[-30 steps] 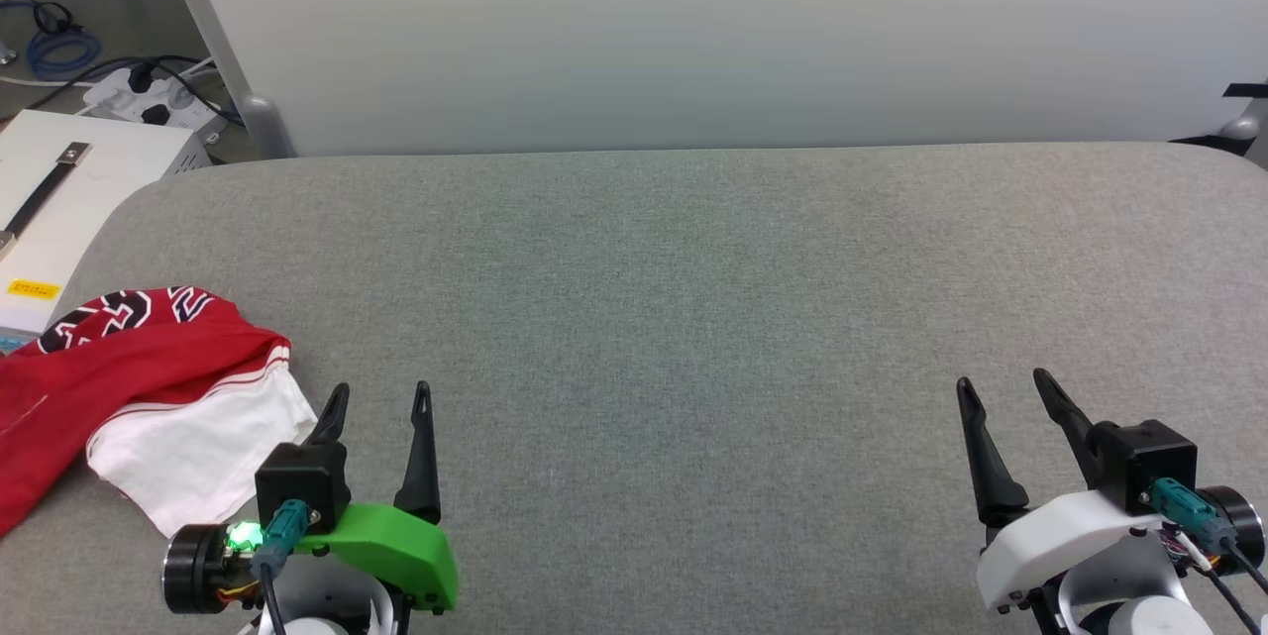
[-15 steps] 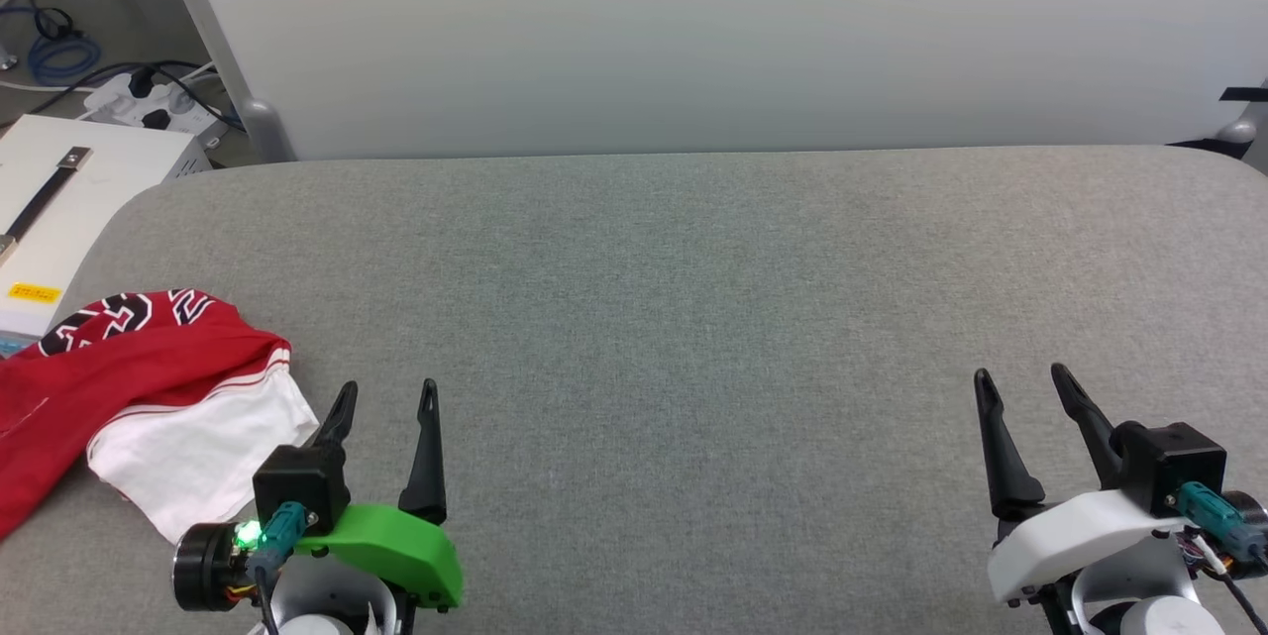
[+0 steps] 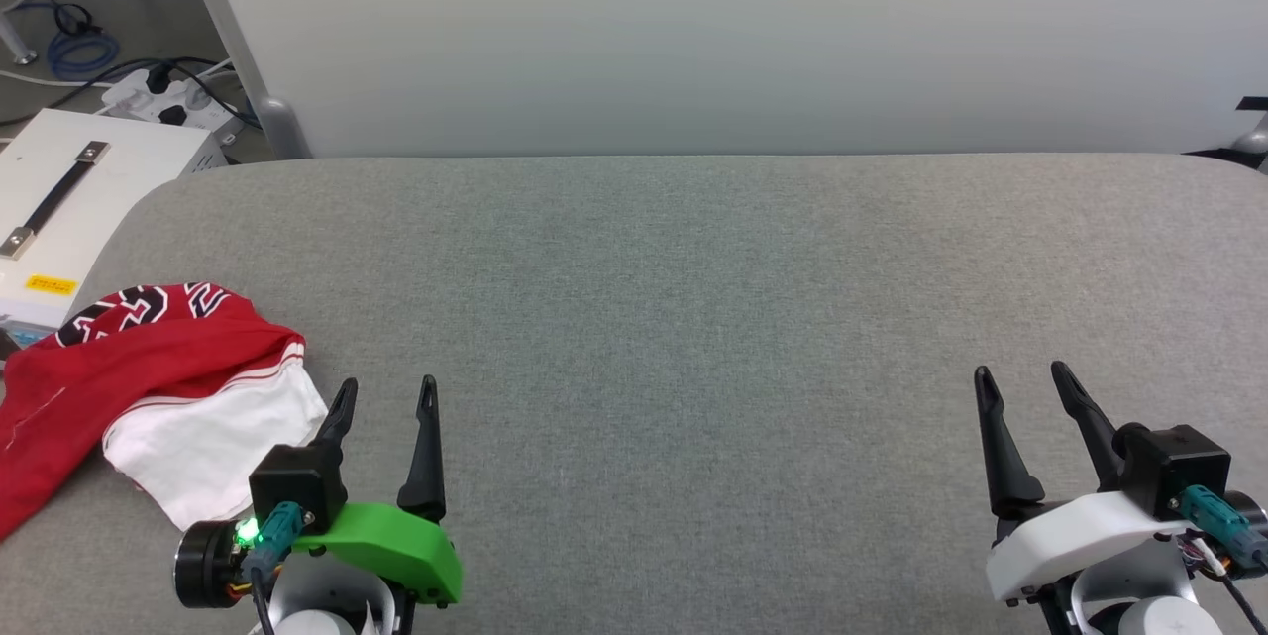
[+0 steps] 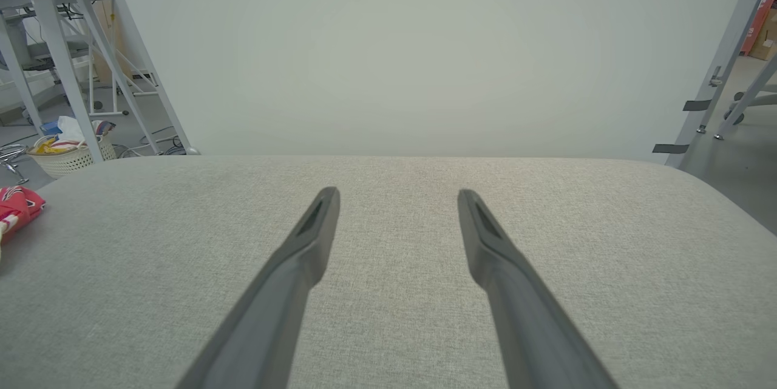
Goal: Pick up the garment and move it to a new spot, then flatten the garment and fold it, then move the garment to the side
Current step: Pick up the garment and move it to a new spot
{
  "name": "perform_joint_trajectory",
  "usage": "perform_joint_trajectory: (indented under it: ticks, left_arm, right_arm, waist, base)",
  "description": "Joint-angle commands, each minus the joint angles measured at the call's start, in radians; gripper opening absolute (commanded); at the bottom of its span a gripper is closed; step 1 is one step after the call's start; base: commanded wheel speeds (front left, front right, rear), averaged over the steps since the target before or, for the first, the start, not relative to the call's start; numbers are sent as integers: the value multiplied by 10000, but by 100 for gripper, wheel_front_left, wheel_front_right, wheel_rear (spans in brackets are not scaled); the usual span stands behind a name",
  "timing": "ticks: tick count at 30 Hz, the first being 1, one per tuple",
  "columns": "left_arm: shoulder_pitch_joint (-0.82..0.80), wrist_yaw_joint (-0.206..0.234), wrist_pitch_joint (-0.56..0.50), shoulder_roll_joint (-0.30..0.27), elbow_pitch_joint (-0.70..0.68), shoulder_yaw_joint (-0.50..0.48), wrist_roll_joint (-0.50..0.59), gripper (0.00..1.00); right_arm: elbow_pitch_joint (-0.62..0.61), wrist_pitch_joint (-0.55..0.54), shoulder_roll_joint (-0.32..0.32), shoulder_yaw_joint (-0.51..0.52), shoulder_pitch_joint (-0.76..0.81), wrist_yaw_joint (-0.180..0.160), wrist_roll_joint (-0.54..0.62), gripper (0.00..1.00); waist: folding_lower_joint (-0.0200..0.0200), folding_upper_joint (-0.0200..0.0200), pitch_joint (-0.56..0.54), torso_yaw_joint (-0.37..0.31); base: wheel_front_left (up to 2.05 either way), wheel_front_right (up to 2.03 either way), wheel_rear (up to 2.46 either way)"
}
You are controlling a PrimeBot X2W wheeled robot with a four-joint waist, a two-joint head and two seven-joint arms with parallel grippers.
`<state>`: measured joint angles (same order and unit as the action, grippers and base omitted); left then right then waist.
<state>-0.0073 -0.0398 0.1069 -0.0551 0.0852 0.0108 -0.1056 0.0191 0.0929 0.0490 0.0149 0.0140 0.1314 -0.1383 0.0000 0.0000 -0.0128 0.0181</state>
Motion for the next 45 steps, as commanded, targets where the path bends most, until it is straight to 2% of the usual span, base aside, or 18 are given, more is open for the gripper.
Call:
perform_joint_trajectory:
  ticks: [1, 13, 22, 23, 29, 45]
  left_arm:
    - [-215, -46, 123, 22, 62, -43, -95, 100]
    - [-369, -155, 371, 27, 330, -464, -177, 100]
    - [-510, -227, 559, 31, 537, -703, -251, 100]
    - [-543, -247, 623, 32, 579, -802, -236, 100]
    - [-597, -330, 747, 34, 683, -981, -116, 100]
    - [-614, -567, 1077, 15, 947, -1544, 70, 100]
  right_arm:
    - [10, 88, 7, -41, -6, -3, -77, 100]
    - [21, 237, 11, -514, -260, -4, 130, 100]
    - [82, 453, 11, -738, -351, -5, 183, 100]
    - [96, 517, 11, -865, -395, -5, 192, 100]
    - [152, 633, 11, -1087, -482, -5, 250, 100]
    - [149, 927, 11, -1808, -729, -6, 95, 100]
  waist:
    - [0, 0, 1, 91]
    - [0, 0, 149, 891]
    - [0, 0, 216, 1918]
    - [0, 0, 212, 2288]
    - [0, 0, 202, 3015]
    - [0, 0, 208, 4459]
  base:
    - [0, 0, 0]
    - [0, 0, 0]
    - [0, 0, 0]
    - [0, 0, 0]
    - [0, 0, 0]
    - [0, 0, 0]
